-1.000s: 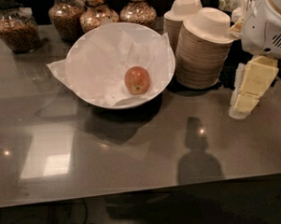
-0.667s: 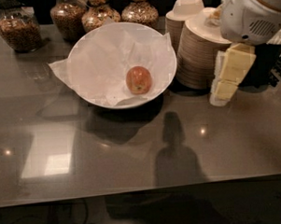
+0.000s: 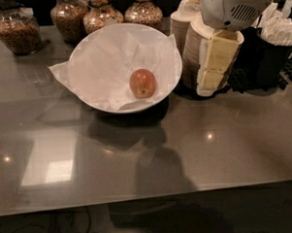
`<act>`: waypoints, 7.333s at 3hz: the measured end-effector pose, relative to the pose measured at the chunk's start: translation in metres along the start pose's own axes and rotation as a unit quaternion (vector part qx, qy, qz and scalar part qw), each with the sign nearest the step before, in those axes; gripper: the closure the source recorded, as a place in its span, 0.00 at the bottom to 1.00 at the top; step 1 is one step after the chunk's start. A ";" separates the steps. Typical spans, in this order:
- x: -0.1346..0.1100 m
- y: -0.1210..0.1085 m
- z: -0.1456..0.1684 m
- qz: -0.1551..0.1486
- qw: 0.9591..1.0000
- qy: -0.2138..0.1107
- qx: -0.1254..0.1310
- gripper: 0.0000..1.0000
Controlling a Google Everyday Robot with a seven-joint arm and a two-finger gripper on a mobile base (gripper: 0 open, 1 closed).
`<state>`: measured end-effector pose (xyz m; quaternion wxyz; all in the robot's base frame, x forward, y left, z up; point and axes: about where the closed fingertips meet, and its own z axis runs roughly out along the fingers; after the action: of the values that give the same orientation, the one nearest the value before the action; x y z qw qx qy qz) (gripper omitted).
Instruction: Pick apple from white bowl
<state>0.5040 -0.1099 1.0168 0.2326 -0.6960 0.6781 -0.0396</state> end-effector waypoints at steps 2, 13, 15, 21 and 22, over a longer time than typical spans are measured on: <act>-0.022 -0.041 0.033 0.001 0.995 -0.091 0.027 0.00; -0.044 -0.059 0.176 -0.028 0.984 -0.156 -0.086 0.26; -0.046 -0.055 0.191 -0.031 0.984 -0.143 -0.097 0.26; -0.055 -0.054 0.220 -0.037 0.982 -0.141 -0.124 0.92; -0.055 -0.054 0.220 -0.038 0.981 -0.142 -0.124 1.00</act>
Offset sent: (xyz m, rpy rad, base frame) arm 0.0860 0.0530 -0.0118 0.3041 -0.0851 0.1018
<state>0.6312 0.0012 0.8562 0.2370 -0.7430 0.6112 0.1350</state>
